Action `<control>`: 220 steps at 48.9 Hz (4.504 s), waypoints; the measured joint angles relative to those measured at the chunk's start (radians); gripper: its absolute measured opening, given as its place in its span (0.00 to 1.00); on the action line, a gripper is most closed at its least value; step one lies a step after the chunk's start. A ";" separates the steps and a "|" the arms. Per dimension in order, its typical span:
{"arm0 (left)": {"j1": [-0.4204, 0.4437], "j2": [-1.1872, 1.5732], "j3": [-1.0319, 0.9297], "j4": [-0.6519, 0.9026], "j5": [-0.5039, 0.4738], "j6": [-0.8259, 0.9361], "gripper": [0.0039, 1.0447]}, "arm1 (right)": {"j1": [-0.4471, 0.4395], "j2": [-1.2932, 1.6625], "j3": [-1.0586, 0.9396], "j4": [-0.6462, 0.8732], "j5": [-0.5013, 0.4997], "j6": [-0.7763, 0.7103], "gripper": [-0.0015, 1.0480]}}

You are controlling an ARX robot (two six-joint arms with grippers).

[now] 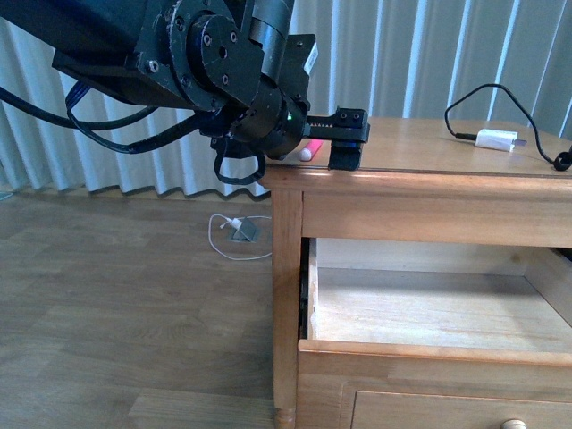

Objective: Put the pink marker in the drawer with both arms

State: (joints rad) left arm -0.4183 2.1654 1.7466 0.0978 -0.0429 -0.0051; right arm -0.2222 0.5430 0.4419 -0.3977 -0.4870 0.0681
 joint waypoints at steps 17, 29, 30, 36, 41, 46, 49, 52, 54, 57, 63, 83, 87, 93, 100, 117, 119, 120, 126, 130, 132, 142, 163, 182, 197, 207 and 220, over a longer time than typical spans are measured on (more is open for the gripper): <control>-0.013 0.022 0.039 -0.029 -0.005 0.001 0.95 | 0.000 0.000 0.000 0.000 0.000 0.000 0.92; -0.018 0.038 0.072 -0.050 -0.012 0.001 0.95 | 0.000 0.000 0.000 0.000 0.000 0.000 0.92; -0.019 0.040 0.076 -0.053 -0.013 0.001 0.95 | 0.000 0.000 0.000 0.000 0.000 0.000 0.92; -0.021 0.050 0.095 -0.073 -0.027 0.002 0.86 | 0.000 0.000 0.000 0.000 0.000 0.000 0.92; -0.021 0.055 0.103 -0.084 -0.043 0.004 0.69 | 0.000 0.000 0.000 0.000 0.000 0.000 0.92; -0.021 0.057 0.107 -0.091 -0.051 0.004 0.54 | 0.000 0.000 0.000 0.000 0.000 0.000 0.92; -0.020 0.057 0.107 -0.092 -0.052 0.004 0.42 | 0.000 0.000 0.000 0.000 0.000 0.000 0.92; -0.019 0.057 0.107 -0.092 -0.055 0.003 0.32 | 0.000 0.000 0.000 0.000 0.000 0.000 0.92; -0.019 0.057 0.107 -0.092 -0.054 0.003 0.26 | 0.000 0.000 0.000 0.000 0.000 0.000 0.92; -0.016 0.057 0.106 -0.089 -0.055 0.003 0.18 | 0.000 0.000 0.000 0.000 0.000 0.000 0.92; -0.008 0.053 0.076 -0.030 -0.040 -0.004 0.14 | 0.000 0.000 0.000 0.000 0.000 0.000 0.92; 0.056 -0.146 -0.219 0.133 0.434 0.083 0.14 | 0.000 0.000 0.000 0.000 0.000 0.000 0.92; 0.059 -0.197 -0.268 0.127 0.511 0.117 0.14 | 0.000 0.000 0.000 0.000 0.000 0.000 0.92; 0.060 -0.279 -0.354 0.095 0.644 0.192 0.14 | 0.000 0.000 0.000 0.000 0.000 0.000 0.92; 0.055 -0.297 -0.402 0.071 0.697 0.243 0.14 | 0.000 0.000 0.000 0.000 0.000 0.000 0.92; -0.031 -0.190 -0.408 0.117 0.601 0.259 0.14 | 0.000 0.000 0.000 0.000 0.000 0.000 0.92; -0.040 -0.180 -0.408 0.117 0.592 0.259 0.14 | 0.000 0.000 0.000 0.000 0.000 0.000 0.92; -0.042 -0.178 -0.408 0.117 0.592 0.259 0.14 | 0.000 0.000 0.000 0.000 0.000 0.000 0.92; -0.055 -0.163 -0.403 0.117 0.566 0.259 0.14 | 0.000 0.000 0.000 0.000 0.000 0.000 0.92; -0.060 -0.162 -0.404 0.110 0.566 0.260 0.23 | 0.000 0.000 0.000 0.000 0.000 0.000 0.92; -0.064 -0.162 -0.404 0.117 0.539 0.264 0.32 | 0.000 0.000 0.000 0.000 0.000 0.000 0.92; -0.066 -0.170 -0.429 0.230 0.350 0.231 0.65 | 0.000 0.000 0.000 0.000 0.000 0.000 0.92; 0.049 -0.466 -0.655 0.286 0.040 0.114 0.95 | 0.000 0.000 0.000 0.000 0.000 0.000 0.92; 0.261 -1.152 -1.124 0.231 0.015 -0.002 0.95 | 0.000 0.000 0.000 0.000 0.000 0.000 0.92; 0.423 -1.564 -1.443 0.071 -0.017 -0.150 0.95 | 0.000 0.000 0.000 0.000 0.000 0.000 0.92; 0.422 -1.591 -1.511 0.225 0.040 -0.072 0.78 | 0.000 0.000 0.000 0.000 0.000 0.000 0.92; 0.418 -1.691 -1.616 0.242 0.043 -0.012 0.31 | 0.000 0.000 0.000 0.000 0.000 0.000 0.92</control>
State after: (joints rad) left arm 0.0002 0.4744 0.1310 0.3397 -0.0002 -0.0170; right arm -0.2222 0.5430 0.4419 -0.3977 -0.4870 0.0681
